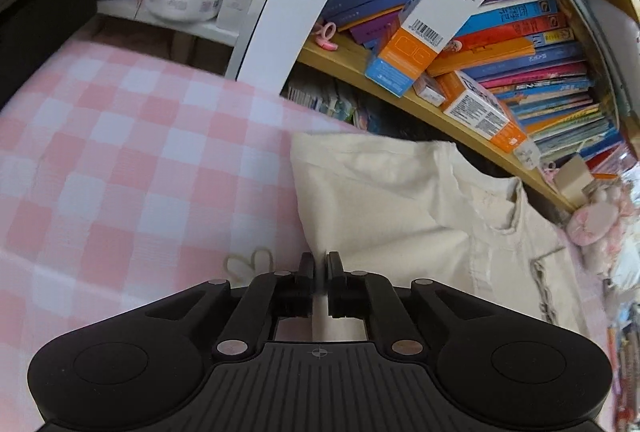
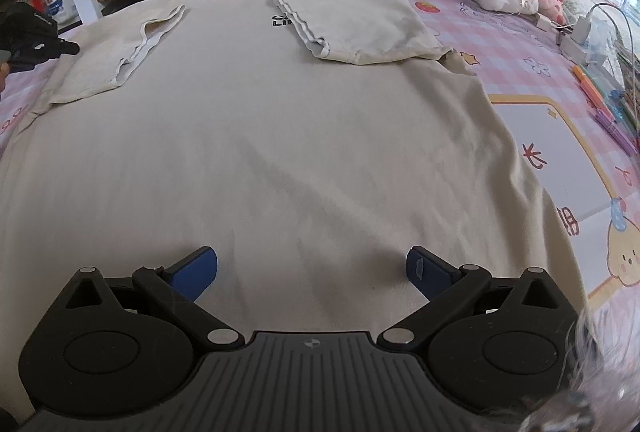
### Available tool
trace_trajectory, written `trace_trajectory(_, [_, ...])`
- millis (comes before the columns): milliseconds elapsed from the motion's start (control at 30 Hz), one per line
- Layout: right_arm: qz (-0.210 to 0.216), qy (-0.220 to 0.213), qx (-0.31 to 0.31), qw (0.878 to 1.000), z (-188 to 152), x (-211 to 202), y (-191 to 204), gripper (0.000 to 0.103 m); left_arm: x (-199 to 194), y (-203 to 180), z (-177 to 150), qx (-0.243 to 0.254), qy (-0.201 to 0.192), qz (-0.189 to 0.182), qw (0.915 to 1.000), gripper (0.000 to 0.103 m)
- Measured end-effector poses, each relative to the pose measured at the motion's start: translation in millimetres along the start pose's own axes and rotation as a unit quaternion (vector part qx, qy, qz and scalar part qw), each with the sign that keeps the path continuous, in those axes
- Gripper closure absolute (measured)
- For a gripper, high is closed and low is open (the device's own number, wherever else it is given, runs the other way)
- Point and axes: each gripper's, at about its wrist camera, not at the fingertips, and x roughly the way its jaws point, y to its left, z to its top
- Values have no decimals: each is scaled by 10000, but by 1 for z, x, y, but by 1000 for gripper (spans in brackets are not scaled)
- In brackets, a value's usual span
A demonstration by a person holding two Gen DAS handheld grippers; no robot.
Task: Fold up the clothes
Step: 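Pinch the side edge with the left gripper and fold it inward lengthwise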
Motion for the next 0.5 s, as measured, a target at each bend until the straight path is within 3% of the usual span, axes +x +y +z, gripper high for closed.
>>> trace_trajectory(300, [-98,-91,97,9999,-13,-17,2,1,-42,18,-46,-30,88,-299,9995,92])
trace_trajectory(500, [71,-174,30,9998,-11,-23,2,1,-87,31,-91,-7,44,6,10000,91])
